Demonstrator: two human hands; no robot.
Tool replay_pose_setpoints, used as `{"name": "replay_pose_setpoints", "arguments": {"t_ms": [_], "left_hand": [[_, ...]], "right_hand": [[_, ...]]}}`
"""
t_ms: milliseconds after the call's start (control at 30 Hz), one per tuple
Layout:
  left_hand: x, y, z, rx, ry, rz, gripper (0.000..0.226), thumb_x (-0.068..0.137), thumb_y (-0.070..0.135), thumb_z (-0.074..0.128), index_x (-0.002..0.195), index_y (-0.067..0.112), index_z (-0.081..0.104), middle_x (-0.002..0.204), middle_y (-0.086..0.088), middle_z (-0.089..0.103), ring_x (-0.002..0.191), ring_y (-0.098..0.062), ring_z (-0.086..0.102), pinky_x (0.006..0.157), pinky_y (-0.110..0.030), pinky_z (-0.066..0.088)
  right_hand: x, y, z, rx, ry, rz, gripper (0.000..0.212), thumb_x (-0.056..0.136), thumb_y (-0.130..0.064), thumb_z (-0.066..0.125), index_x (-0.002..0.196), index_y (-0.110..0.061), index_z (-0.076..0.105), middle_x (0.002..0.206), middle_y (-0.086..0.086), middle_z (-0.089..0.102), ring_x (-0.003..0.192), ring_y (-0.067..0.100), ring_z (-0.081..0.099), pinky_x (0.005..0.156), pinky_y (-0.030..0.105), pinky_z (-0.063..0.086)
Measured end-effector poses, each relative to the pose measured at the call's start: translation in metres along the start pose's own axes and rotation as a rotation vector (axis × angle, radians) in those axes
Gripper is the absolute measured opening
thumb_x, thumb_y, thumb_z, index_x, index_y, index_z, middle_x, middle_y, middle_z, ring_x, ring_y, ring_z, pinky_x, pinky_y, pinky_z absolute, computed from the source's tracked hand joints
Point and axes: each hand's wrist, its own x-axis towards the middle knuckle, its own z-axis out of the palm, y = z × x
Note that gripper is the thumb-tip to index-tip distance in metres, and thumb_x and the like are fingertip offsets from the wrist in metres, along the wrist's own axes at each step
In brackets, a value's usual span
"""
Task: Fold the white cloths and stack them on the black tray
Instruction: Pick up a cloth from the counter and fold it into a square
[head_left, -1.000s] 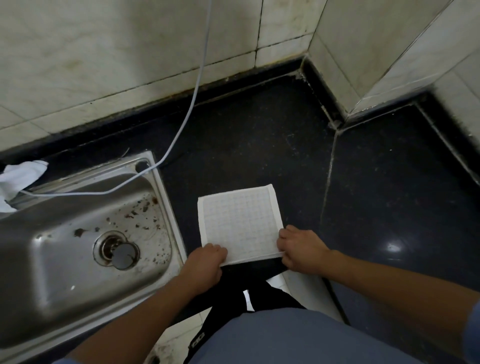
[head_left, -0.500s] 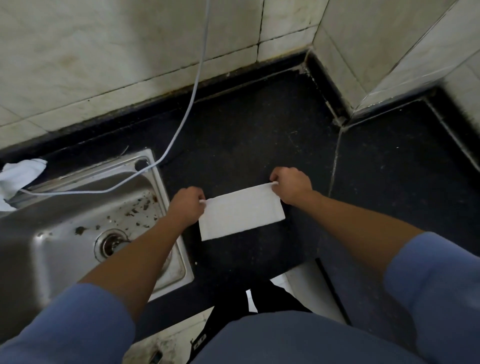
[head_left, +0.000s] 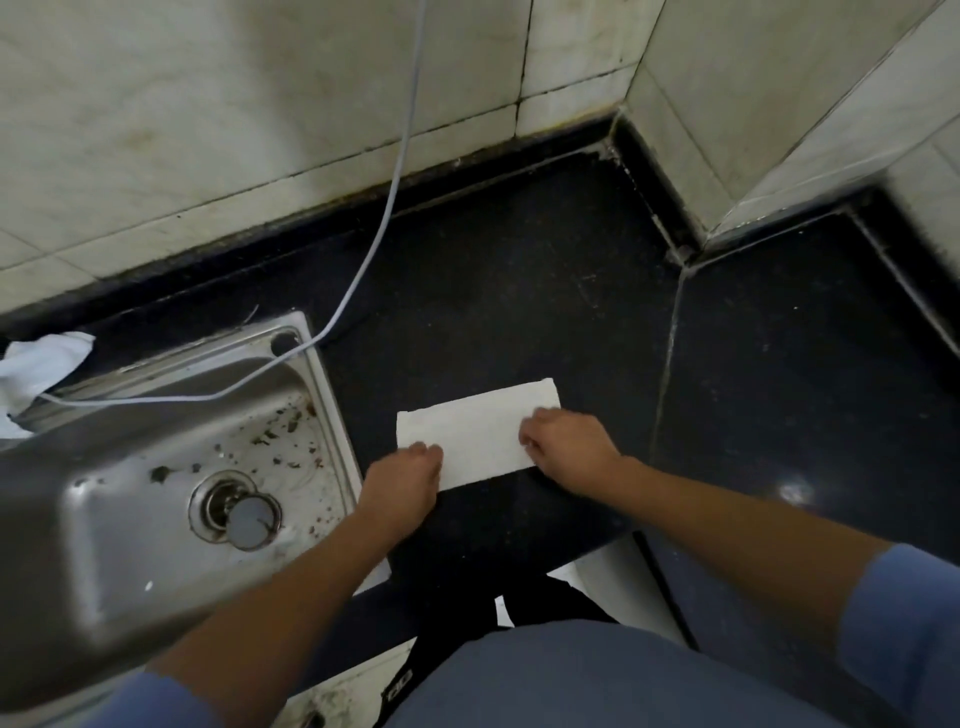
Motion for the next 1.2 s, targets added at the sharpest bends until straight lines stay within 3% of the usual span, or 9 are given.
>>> {"name": "replay_pose_setpoints", "arguments": {"t_ms": [267,400,467,567,667,767,900,1033,1200], "left_hand": [[-0.034,-0.013,0.026,-0.143,0.031,-0.119,0.015,0.095,0.024,0.046,0.095,0.013,0.056,0.094,-0.005,0.063,0.08,-0.029,0.062,0.068,-0.042,0.051],[-0.024,-0.019,0.013,-0.02,0.14,0.024,0.011,0.075,0.014,0.073,0.082,0.01,0.066,0.09,-0.007,0.059,0.079,-0.027,0.06,0.053,-0.036,0.052],[-0.017,-0.026,0.009,0.083,0.14,0.051,0.027,0.074,0.017,0.074,0.099,0.012,0.068,0.11,-0.008,0.06,0.095,-0.027,0.058,0.069,-0.038,0.053],[-0.014,-0.031,0.008,0.131,0.077,0.042,0.04,0.091,0.026,0.055,0.129,0.017,0.053,0.143,-0.007,0.039,0.123,-0.028,0.041,0.1,-0.04,0.038],[-0.016,-0.029,0.004,0.137,0.071,0.037,0.042,0.093,0.028,0.051,0.135,0.018,0.047,0.146,-0.005,0.033,0.128,-0.025,0.035,0.105,-0.037,0.033],[-0.02,-0.032,0.001,0.067,0.121,0.034,0.041,0.09,0.026,0.057,0.129,0.016,0.054,0.139,-0.005,0.042,0.122,-0.025,0.041,0.1,-0.036,0.037],[-0.033,-0.045,0.002,-0.052,0.219,-0.04,0.035,0.076,0.017,0.074,0.11,0.012,0.067,0.117,-0.01,0.059,0.105,-0.03,0.056,0.085,-0.039,0.048],[-0.046,-0.06,0.001,-0.132,0.253,-0.111,0.029,0.08,0.015,0.069,0.108,0.012,0.066,0.111,-0.009,0.059,0.102,-0.029,0.055,0.083,-0.039,0.048],[-0.063,-0.069,0.002,-0.151,0.259,-0.138,0.025,0.081,0.014,0.063,0.106,0.012,0.065,0.104,-0.009,0.059,0.098,-0.029,0.055,0.081,-0.04,0.047]], "right_hand": [[-0.033,0.032,0.02,0.117,-0.025,0.252,0.017,0.093,-0.036,0.053,0.098,-0.023,0.063,0.103,-0.002,0.061,0.098,0.018,0.058,0.082,0.034,0.048],[-0.017,0.029,0.004,0.192,0.074,0.345,0.025,0.089,-0.043,0.057,0.101,-0.021,0.059,0.103,-0.001,0.056,0.095,0.02,0.058,0.075,0.033,0.046],[-0.005,0.023,-0.001,0.223,0.084,0.425,0.039,0.087,-0.045,0.061,0.116,-0.019,0.053,0.112,0.003,0.055,0.101,0.024,0.057,0.079,0.036,0.047],[0.011,0.013,-0.003,0.284,0.016,0.569,0.052,0.084,-0.036,0.068,0.125,-0.014,0.046,0.119,0.009,0.059,0.105,0.029,0.06,0.081,0.039,0.049],[0.018,0.013,-0.009,0.436,-0.004,0.656,0.039,0.082,-0.024,0.068,0.117,-0.013,0.055,0.113,0.009,0.062,0.099,0.027,0.062,0.077,0.035,0.05],[0.019,0.017,-0.021,0.744,0.025,0.696,0.016,0.081,-0.017,0.068,0.093,-0.006,0.065,0.096,0.013,0.065,0.079,0.021,0.059,0.064,0.03,0.046],[0.017,-0.006,-0.042,1.032,0.066,0.625,0.008,0.08,-0.006,0.068,0.082,-0.004,0.06,0.084,0.01,0.061,0.07,0.018,0.057,0.055,0.027,0.047],[0.035,-0.057,-0.042,0.964,0.006,0.468,0.015,0.079,-0.006,0.071,0.083,-0.012,0.058,0.085,0.006,0.061,0.073,0.018,0.062,0.053,0.028,0.051],[0.064,-0.113,-0.007,0.699,-0.068,0.374,0.029,0.076,-0.019,0.073,0.099,-0.016,0.057,0.102,0.006,0.064,0.091,0.026,0.066,0.08,0.043,0.057]]}}
